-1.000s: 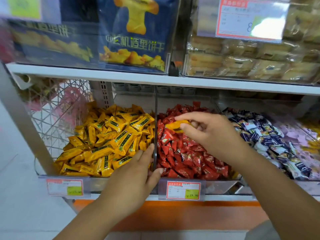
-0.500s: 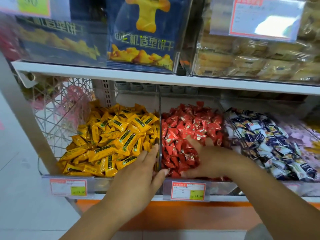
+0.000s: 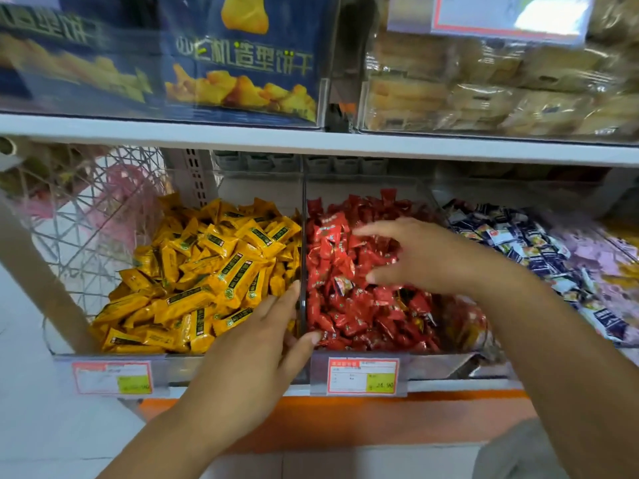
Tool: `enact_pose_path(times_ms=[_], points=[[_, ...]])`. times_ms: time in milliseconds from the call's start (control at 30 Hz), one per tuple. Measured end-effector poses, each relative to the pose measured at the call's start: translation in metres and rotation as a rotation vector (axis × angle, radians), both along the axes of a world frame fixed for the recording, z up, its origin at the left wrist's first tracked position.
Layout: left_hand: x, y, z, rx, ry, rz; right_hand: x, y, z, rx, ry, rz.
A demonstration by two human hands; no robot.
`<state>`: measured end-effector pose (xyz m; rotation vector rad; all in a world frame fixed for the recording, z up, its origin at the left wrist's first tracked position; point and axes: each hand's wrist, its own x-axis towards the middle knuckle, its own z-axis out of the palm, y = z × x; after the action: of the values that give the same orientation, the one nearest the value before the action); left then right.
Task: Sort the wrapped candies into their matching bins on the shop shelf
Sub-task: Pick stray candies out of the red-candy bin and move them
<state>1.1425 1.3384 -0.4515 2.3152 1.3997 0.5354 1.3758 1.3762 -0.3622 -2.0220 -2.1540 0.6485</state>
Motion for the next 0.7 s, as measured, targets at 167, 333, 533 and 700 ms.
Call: enact_pose_path(times_ms=[167, 333, 533, 700], points=[[0.0, 0.0, 0.001, 0.009, -0.001, 0.014, 0.0, -0.017, -0.024, -0.37, -0.366, 0.107], [0.0, 0.0, 0.001, 0.014, -0.008, 0.014, 0.002, -0.011, -0.053, -0.415, -0.219, 0.102], [0.0, -0.001, 0.001, 0.015, -0.017, 0.001, 0.005, -0.025, -0.026, -0.336, -0.107, -0.028], [0.0, 0.0, 0.002, 0.006, 0.001, -0.014, -0.008, -0.016, -0.036, 0.093, -0.083, -0.075]])
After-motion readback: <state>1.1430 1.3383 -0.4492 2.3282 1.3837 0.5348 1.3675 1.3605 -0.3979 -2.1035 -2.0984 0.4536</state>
